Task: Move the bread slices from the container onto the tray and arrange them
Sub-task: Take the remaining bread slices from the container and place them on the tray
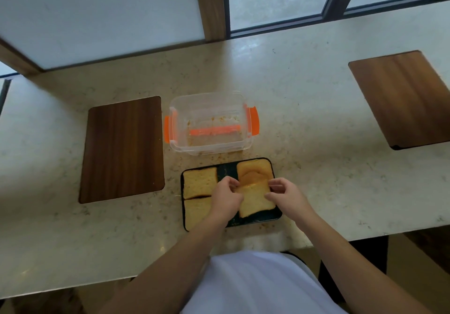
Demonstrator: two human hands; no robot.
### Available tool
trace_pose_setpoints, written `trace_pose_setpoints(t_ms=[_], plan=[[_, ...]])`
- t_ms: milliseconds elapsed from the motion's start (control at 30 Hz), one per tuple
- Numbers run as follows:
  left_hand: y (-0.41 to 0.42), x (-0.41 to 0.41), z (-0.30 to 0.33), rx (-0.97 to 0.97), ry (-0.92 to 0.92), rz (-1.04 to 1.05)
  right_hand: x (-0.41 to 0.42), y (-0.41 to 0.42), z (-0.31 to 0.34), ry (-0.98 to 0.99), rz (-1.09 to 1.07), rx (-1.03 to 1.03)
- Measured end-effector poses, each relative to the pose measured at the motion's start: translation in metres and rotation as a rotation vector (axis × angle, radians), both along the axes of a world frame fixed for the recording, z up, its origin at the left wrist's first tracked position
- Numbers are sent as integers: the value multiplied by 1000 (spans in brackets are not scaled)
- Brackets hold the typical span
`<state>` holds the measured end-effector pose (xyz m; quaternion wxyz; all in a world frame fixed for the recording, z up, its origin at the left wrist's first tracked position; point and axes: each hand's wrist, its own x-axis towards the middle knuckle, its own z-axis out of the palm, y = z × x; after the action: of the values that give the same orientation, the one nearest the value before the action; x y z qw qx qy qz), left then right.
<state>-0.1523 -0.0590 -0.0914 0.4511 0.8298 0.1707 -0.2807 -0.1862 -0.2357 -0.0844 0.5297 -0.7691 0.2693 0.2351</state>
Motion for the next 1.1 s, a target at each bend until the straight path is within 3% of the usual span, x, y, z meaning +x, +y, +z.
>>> trace_pose_setpoints(t_ms=[133,367,700,867,1000,1100], plan=[[0,-14,5,96,12,-209,-10,-3,-5,11,69,-74],[4,-21,0,-37,207,-13,-15,1,-7,-14,154,-141],[-7,-28,4,-47,237,-70,-20,-1,-9,39,290,-267],[-8,-22,5,22,233,-135,-21,-7,-6,132,501,-406],[-10,-19,8,132,95,-256,-11,-3,-2,9,530,-514],[-14,-24,8,475,-310,-614,-4,7,-3,-144,631,-689]])
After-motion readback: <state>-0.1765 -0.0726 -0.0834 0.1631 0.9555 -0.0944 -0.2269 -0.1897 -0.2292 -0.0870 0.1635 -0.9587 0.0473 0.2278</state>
